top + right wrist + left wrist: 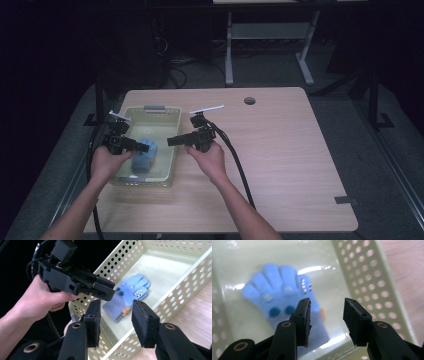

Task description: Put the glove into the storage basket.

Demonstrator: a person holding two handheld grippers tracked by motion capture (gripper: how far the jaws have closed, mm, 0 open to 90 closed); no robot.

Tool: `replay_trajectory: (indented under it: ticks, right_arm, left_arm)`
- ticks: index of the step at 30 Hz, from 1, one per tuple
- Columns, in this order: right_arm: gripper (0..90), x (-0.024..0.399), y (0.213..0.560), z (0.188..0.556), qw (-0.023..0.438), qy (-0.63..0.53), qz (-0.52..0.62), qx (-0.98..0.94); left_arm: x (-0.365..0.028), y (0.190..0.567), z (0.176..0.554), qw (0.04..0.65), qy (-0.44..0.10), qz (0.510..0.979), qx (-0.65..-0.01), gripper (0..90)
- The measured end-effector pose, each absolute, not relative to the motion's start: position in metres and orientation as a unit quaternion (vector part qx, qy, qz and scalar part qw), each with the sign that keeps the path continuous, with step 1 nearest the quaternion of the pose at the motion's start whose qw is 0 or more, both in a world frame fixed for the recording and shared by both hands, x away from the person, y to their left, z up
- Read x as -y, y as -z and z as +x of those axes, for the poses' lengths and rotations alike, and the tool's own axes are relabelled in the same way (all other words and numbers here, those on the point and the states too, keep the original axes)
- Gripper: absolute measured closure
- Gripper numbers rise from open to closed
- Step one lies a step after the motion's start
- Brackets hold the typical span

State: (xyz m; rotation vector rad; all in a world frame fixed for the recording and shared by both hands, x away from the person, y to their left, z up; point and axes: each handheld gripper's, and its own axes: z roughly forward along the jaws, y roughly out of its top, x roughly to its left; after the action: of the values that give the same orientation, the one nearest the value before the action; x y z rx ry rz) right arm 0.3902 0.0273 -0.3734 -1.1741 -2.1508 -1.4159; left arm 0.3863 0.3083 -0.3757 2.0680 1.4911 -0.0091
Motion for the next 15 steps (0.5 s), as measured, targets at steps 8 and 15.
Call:
replay_trajectory:
  ticks: [8, 15]
  right_arm:
    - [56.9, -0.010, 0.371, 0.390, 0.148, 0.499, -0.417, 0.745]
    - [55.5, 0.003, 0.370, 0.391, 0.144, 0.499, -0.425, 0.741]
  left_arm:
    - [-0.301, 0.367, 0.384, 0.314, 0.003, 0.775, -0.548, 54.1]
    - [-0.289, 0.360, 0.380, 0.326, -0.001, 0.783, -0.530, 52.5]
